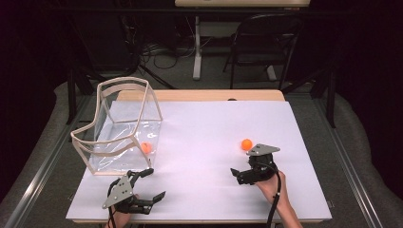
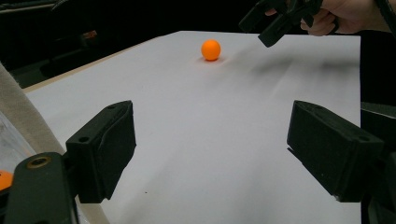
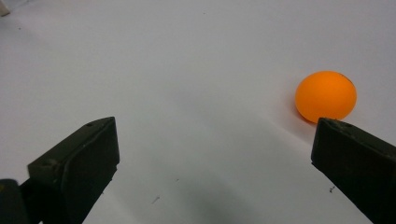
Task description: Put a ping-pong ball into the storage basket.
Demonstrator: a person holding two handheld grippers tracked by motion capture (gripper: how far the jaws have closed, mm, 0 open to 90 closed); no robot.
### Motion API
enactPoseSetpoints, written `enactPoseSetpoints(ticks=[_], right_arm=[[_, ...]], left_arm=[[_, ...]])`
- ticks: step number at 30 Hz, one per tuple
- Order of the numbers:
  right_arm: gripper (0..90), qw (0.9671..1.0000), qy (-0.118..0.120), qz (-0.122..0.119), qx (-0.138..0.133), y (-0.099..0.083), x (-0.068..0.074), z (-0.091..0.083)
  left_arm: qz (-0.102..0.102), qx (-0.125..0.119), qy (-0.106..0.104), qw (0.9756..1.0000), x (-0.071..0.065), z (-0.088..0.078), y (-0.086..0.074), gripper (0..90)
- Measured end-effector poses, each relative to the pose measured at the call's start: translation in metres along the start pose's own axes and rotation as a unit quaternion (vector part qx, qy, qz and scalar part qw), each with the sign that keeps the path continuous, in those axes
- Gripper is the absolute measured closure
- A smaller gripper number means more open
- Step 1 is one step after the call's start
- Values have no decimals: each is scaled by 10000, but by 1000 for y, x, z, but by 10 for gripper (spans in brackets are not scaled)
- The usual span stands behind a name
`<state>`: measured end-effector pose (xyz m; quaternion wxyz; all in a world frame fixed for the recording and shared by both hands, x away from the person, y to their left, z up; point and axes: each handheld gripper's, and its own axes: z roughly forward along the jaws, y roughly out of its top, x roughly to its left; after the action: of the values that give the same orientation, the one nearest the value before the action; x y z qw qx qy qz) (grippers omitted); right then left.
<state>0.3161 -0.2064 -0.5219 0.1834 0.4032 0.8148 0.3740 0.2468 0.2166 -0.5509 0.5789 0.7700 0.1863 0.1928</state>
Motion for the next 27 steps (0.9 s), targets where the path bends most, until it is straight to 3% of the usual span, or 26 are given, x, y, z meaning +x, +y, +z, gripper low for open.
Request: enactPoseSetpoints(ticks=[14, 27], right_arm=[[0, 9995, -285, 67, 84, -7, -17, 2], [0, 9996, -273, 76, -10, -2, -22, 6]], left_arm=[[-18, 0, -21, 10000, -1, 0, -1, 157], [-17, 11, 47, 10000, -1, -3, -1, 156]])
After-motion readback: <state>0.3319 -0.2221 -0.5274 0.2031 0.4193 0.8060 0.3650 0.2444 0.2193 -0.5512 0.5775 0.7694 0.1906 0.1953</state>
